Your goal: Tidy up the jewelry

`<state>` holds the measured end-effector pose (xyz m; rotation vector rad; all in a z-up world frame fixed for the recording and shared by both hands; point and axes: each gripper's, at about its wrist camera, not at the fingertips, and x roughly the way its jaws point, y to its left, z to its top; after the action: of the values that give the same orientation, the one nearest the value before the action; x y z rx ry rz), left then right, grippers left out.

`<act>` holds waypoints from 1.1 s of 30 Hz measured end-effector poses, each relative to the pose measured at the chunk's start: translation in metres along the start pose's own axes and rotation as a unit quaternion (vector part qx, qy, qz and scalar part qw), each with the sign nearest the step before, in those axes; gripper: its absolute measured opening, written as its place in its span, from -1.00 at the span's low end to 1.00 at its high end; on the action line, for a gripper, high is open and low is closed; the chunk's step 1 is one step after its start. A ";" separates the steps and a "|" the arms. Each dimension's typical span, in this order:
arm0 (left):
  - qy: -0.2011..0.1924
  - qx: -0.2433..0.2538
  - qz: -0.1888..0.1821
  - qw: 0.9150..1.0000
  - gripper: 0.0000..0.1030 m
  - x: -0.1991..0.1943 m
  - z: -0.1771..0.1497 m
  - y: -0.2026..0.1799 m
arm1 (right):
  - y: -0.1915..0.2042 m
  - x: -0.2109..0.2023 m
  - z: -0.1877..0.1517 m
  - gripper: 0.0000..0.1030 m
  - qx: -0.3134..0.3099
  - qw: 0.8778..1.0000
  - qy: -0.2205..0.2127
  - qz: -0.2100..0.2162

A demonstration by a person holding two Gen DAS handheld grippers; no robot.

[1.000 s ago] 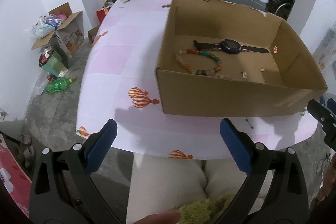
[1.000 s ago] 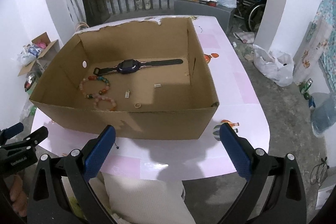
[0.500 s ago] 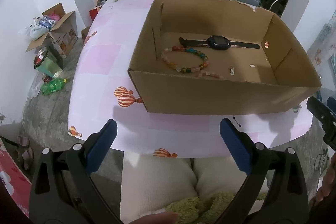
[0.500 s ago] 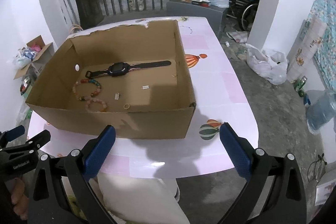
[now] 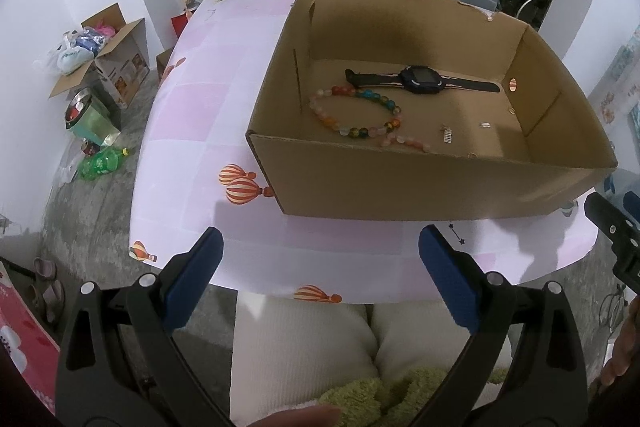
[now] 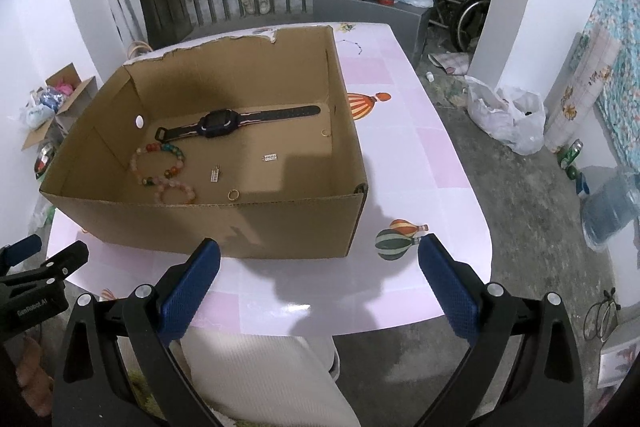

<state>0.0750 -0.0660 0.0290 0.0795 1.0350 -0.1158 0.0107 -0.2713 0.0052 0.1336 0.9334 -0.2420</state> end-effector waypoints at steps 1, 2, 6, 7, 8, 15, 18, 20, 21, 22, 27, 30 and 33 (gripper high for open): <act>0.000 0.000 0.000 1.000 0.84 0.000 0.000 0.000 | 0.000 0.000 0.000 0.87 0.000 1.000 0.000 0.000; 0.000 0.000 0.000 1.000 0.84 0.000 0.000 0.000 | 0.000 0.001 0.000 0.87 0.000 1.000 0.001 -0.001; 0.002 0.000 -0.001 1.000 0.84 0.001 0.000 0.001 | 0.000 0.001 0.000 0.87 0.000 1.000 0.002 -0.001; 0.003 0.001 0.000 1.000 0.84 0.002 0.000 0.001 | -0.001 0.001 0.000 0.87 0.001 1.000 0.003 -0.002; 0.003 0.001 0.001 1.000 0.84 0.002 0.000 0.001 | -0.002 0.002 -0.001 0.87 0.001 1.000 0.003 -0.002; 0.002 -0.001 0.006 1.000 0.84 0.003 0.000 0.004 | -0.005 0.003 -0.001 0.87 0.003 1.000 0.004 -0.004; 0.003 -0.002 0.010 1.000 0.84 0.004 0.000 0.007 | -0.005 0.003 -0.001 0.87 0.003 1.000 0.004 -0.004; 0.004 -0.005 0.012 1.000 0.84 0.005 0.000 0.011 | -0.005 0.003 -0.001 0.87 0.004 1.000 0.004 -0.004; 0.005 -0.006 0.013 1.000 0.84 0.006 0.000 0.012 | -0.005 0.003 -0.001 0.87 0.003 1.000 0.004 -0.004; 0.006 -0.008 0.013 1.000 0.84 0.007 0.000 0.013 | -0.005 0.003 -0.001 0.87 0.004 1.000 0.004 -0.004; 0.007 -0.018 0.019 1.000 0.84 0.008 -0.001 0.022 | -0.005 0.003 -0.001 0.87 0.002 1.000 0.004 -0.004; 0.007 -0.023 0.022 0.999 0.84 0.008 -0.001 0.027 | -0.005 0.003 -0.001 0.87 0.002 1.000 0.004 -0.004; 0.006 -0.026 0.025 0.999 0.84 0.007 -0.001 0.030 | -0.006 0.002 -0.001 0.87 0.000 1.000 0.004 -0.004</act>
<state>0.0823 -0.0367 0.0226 0.0587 1.0461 -0.0438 0.0091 -0.2773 0.0026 0.1308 0.9428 -0.2490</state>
